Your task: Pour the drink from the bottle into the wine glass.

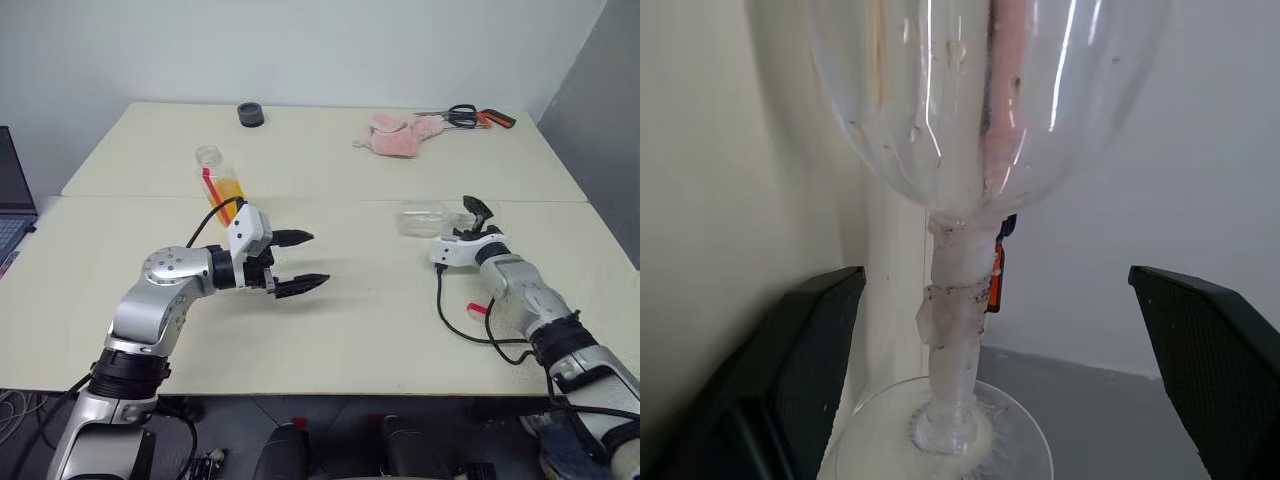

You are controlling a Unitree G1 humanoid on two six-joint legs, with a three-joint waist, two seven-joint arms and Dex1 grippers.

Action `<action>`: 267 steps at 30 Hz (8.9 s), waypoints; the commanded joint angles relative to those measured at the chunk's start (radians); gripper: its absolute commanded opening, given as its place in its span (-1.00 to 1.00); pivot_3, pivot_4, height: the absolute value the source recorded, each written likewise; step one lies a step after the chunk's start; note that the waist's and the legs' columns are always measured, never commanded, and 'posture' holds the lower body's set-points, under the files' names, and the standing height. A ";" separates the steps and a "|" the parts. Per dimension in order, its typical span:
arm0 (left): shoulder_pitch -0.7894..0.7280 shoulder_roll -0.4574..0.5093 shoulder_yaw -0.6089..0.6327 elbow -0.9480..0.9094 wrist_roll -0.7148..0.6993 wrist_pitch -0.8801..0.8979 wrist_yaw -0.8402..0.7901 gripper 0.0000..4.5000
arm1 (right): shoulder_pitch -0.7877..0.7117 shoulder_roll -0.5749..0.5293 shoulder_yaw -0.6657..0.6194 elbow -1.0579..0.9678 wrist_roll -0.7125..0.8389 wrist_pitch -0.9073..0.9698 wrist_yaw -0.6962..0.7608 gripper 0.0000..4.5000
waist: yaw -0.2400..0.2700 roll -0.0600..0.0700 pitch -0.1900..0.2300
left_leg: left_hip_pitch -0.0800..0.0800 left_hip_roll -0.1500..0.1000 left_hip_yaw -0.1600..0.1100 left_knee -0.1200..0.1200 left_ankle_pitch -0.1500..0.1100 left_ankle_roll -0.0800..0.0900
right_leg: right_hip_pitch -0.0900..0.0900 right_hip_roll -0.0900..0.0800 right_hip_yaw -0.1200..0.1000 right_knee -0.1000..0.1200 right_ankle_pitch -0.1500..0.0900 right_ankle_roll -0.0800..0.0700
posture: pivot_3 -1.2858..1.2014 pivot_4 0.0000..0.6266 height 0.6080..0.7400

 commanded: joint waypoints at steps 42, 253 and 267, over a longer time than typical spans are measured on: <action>0.186 0.138 0.433 -0.286 -0.309 0.298 0.300 1.00 | -0.139 0.725 -0.331 0.336 0.841 -0.400 0.389 -0.97 | -0.003 0.001 0.001 | 0.002 0.001 -0.002 -0.002 0.000 0.000 | 0.000 -0.001 -0.001 0.000 0.001 -0.001 | 0.03 -0.52 1.00; -0.731 0.021 -0.207 0.880 0.959 -1.061 0.750 -0.27 | 0.283 0.154 -0.421 -1.241 1.369 0.650 0.654 1.00 | 0.003 -0.002 0.001 | -0.001 -0.001 -0.001 -0.009 0.002 -0.003 | -0.004 0.000 -0.003 -0.002 0.001 -0.001 | 0.03 -0.52 1.00; -0.751 0.044 -0.237 0.895 1.022 -1.095 0.810 -0.27 | 0.295 0.157 -0.418 -1.238 1.363 0.644 0.655 1.00 | 0.003 -0.002 0.001 | -0.001 -0.001 -0.001 -0.009 0.002 -0.003 | -0.004 0.000 -0.003 -0.001 0.001 -0.001 | 0.03 -0.52 1.00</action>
